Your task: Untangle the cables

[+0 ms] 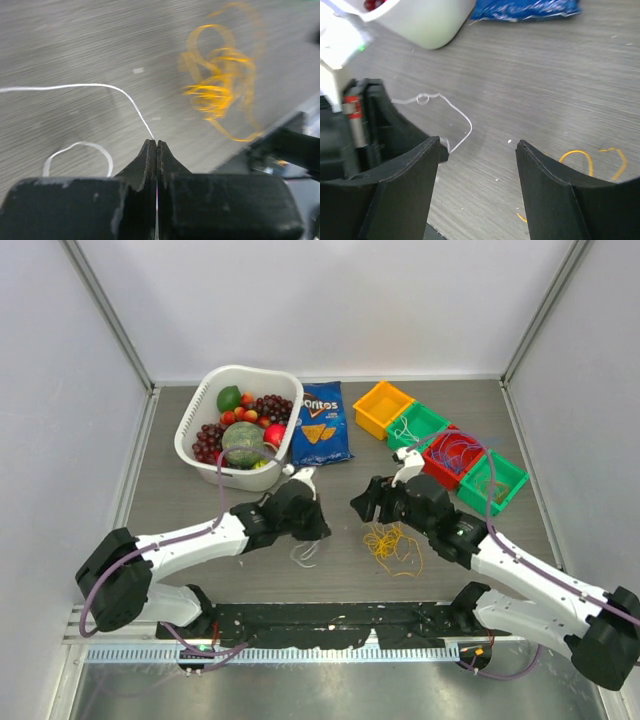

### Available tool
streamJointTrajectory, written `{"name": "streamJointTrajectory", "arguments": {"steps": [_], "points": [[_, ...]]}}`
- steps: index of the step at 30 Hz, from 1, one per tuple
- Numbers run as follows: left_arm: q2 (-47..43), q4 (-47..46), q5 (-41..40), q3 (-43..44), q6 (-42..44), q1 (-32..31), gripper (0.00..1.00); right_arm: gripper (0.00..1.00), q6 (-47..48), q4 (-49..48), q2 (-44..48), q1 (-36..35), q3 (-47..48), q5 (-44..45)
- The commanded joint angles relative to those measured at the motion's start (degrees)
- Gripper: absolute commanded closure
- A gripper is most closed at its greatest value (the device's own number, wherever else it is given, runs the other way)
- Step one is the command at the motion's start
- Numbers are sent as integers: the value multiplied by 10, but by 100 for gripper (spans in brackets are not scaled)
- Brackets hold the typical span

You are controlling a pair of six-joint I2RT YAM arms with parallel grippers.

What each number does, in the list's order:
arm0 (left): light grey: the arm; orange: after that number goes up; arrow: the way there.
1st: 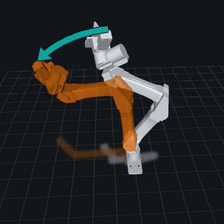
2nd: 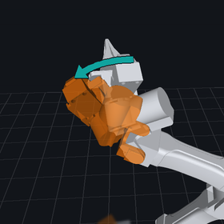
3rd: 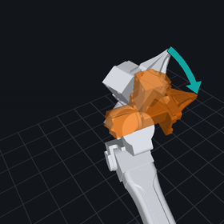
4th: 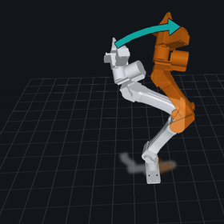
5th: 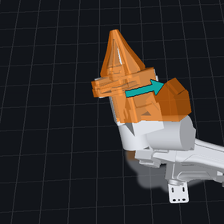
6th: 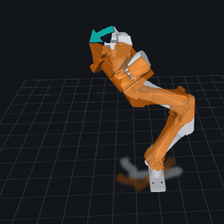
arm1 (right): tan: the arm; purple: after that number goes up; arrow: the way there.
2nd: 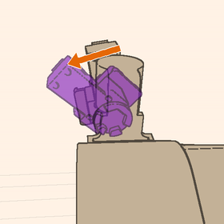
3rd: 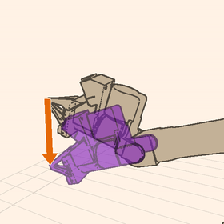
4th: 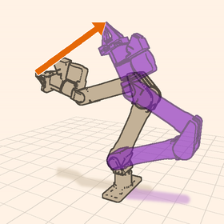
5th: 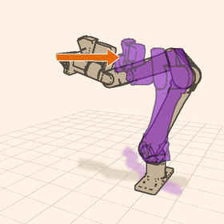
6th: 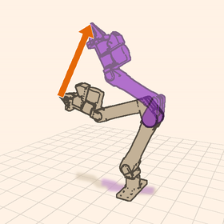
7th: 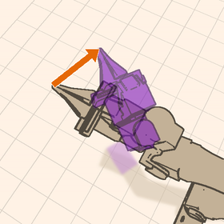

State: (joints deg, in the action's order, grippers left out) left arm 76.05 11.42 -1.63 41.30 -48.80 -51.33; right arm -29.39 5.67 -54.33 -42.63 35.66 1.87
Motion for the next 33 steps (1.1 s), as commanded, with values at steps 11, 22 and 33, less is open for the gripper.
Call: {"name": "streamJointTrajectory", "arguments": {"steps": [11, 22, 33], "points": [[-155, 24, -103, 41, 8, 2, 100, 32, 7, 1, -18, 8, 3, 36], [-333, -4, -147, -186, -43, 115, 100, 30, -42, -205, -192, -69, 10, -77], [-352, 4, -138, -223, -89, 116, 69, 24, -80, -298, -322, -105, 60, -106]]}}
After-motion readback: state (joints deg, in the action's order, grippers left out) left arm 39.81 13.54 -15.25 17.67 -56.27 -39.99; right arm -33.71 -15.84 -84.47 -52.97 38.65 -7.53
